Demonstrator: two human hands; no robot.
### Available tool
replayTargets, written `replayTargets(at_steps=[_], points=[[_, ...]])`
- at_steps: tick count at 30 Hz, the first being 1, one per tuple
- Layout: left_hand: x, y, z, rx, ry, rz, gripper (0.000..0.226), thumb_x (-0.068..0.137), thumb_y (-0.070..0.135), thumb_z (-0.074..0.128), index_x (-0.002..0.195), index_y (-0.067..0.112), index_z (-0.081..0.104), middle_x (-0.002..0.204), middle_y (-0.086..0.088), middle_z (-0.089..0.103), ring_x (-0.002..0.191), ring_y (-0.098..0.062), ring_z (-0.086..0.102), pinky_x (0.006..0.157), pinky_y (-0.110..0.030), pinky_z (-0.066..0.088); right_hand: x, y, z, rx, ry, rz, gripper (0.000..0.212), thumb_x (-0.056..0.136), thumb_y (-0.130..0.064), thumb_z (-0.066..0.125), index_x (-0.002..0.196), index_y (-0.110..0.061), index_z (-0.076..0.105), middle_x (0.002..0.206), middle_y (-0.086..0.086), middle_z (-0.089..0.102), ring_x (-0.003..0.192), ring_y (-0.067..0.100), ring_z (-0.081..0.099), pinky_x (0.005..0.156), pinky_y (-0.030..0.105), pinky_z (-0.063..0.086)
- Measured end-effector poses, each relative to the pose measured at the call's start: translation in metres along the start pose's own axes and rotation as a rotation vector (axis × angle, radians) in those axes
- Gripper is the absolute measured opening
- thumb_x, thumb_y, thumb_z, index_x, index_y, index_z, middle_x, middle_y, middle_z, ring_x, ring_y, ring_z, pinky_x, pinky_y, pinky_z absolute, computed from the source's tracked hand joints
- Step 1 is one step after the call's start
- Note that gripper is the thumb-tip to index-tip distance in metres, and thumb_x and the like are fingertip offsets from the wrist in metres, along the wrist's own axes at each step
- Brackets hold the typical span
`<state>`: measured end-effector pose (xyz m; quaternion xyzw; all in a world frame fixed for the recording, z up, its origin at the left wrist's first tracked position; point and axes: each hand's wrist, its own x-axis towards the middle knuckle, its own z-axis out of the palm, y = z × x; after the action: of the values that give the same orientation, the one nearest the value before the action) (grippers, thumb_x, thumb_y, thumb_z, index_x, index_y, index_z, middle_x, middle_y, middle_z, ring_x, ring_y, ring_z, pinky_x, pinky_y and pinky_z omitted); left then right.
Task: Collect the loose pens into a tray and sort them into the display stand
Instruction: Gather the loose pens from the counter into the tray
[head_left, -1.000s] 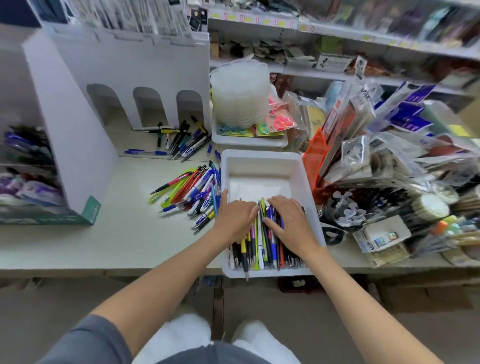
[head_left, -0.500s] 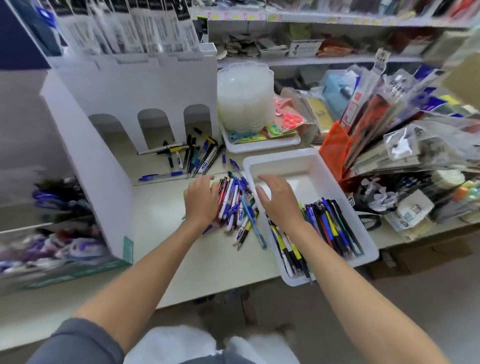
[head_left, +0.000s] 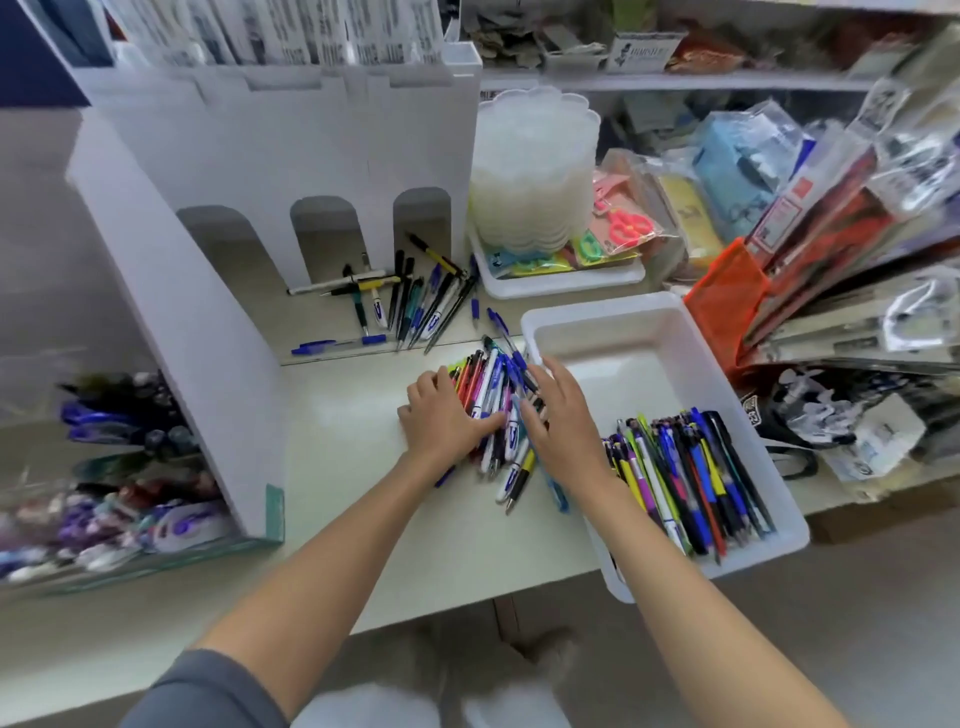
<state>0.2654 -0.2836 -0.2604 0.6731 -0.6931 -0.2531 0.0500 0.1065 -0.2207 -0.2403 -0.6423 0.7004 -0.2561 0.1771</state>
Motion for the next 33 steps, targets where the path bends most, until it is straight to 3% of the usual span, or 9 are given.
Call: replayTargets(at_steps=[5, 9, 12, 19, 26, 28, 30, 33], points=[[0.01, -0.002, -0.001, -0.029, 0.021, -0.008, 0.082, 0.078, 0.063, 0.068, 0.136, 0.009, 0.045, 0.132, -0.014, 0.049, 0.12, -0.032, 0.047, 0.097, -0.04, 0.042, -0.004, 0.005, 0.002, 0.004, 0.062, -0.025, 0.041, 0.101, -0.025, 0.054, 0.139, -0.013, 0.05, 0.147, 0.008, 0.042, 0.139, 0.019, 0.034, 0.112, 0.022, 0.025], [0.012, -0.006, -0.007, -0.029, 0.044, 0.035, 0.046, 0.086, 0.045, 0.066, 0.11, 0.008, 0.053, 0.108, -0.012, 0.06, 0.097, -0.029, 0.055, 0.073, -0.035, 0.043, -0.003, 0.005, 0.004, 0.014, 0.068, -0.021, 0.04, 0.099, -0.024, 0.057, 0.138, -0.015, 0.052, 0.145, 0.008, 0.044, 0.137, 0.02, 0.036, 0.11, 0.028, 0.034], [0.015, 0.0, -0.012, 0.009, 0.032, -0.012, 0.04, 0.084, 0.042, 0.069, 0.095, 0.01, 0.049, 0.097, -0.01, 0.061, 0.082, -0.025, 0.052, 0.062, -0.034, 0.038, -0.003, 0.004, 0.004, 0.014, 0.067, -0.032, 0.039, 0.098, -0.02, 0.057, 0.136, -0.013, 0.053, 0.144, 0.008, 0.044, 0.135, 0.021, 0.037, 0.109, 0.033, 0.038], [0.012, 0.014, -0.011, -0.038, 0.033, -0.096, 0.042, 0.086, 0.031, 0.074, 0.107, 0.007, 0.046, 0.097, -0.01, 0.058, 0.085, -0.03, 0.06, 0.063, -0.035, 0.04, -0.001, 0.003, 0.003, -0.026, 0.05, -0.036, 0.038, 0.094, -0.009, 0.059, 0.132, -0.009, 0.056, 0.143, 0.012, 0.044, 0.134, 0.025, 0.039, 0.107, 0.042, 0.044], [0.024, -0.002, -0.024, -0.161, -0.068, -0.123, 0.025, 0.083, 0.029, 0.072, 0.089, 0.008, 0.058, 0.081, -0.006, 0.06, 0.065, -0.02, 0.051, 0.05, -0.03, 0.033, 0.0, -0.005, -0.003, -0.051, 0.044, -0.031, 0.039, 0.094, -0.005, 0.056, 0.132, -0.007, 0.056, 0.144, 0.015, 0.043, 0.136, 0.028, 0.036, 0.109, 0.043, 0.041], [0.024, -0.002, -0.028, -0.153, -0.06, -0.114, 0.026, 0.085, 0.028, 0.07, 0.08, 0.012, 0.05, 0.077, -0.005, 0.057, 0.062, -0.018, 0.047, 0.05, -0.03, 0.032, 0.001, -0.008, -0.01, -0.058, 0.052, -0.032, 0.039, 0.093, -0.004, 0.056, 0.132, -0.006, 0.056, 0.144, 0.016, 0.044, 0.136, 0.029, 0.037, 0.111, 0.042, 0.038], [0.023, -0.002, -0.036, -0.147, -0.03, -0.11, 0.029, 0.086, 0.027, 0.07, 0.077, 0.014, 0.044, 0.076, -0.005, 0.055, 0.064, -0.02, 0.049, 0.053, -0.031, 0.036, 0.002, -0.008, -0.02, -0.062, 0.065, -0.045, 0.039, 0.092, -0.003, 0.056, 0.13, -0.005, 0.057, 0.143, 0.017, 0.044, 0.134, 0.03, 0.038, 0.112, 0.042, 0.036], [0.023, -0.001, -0.05, -0.166, 0.028, -0.088, 0.025, 0.085, 0.028, 0.071, 0.092, 0.012, 0.053, 0.086, -0.008, 0.065, 0.077, -0.027, 0.062, 0.068, -0.037, 0.052, 0.002, 0.003, -0.04, -0.068, 0.09, -0.068, 0.038, 0.089, -0.002, 0.056, 0.127, -0.006, 0.059, 0.142, 0.017, 0.046, 0.131, 0.031, 0.04, 0.11, 0.041, 0.037]])
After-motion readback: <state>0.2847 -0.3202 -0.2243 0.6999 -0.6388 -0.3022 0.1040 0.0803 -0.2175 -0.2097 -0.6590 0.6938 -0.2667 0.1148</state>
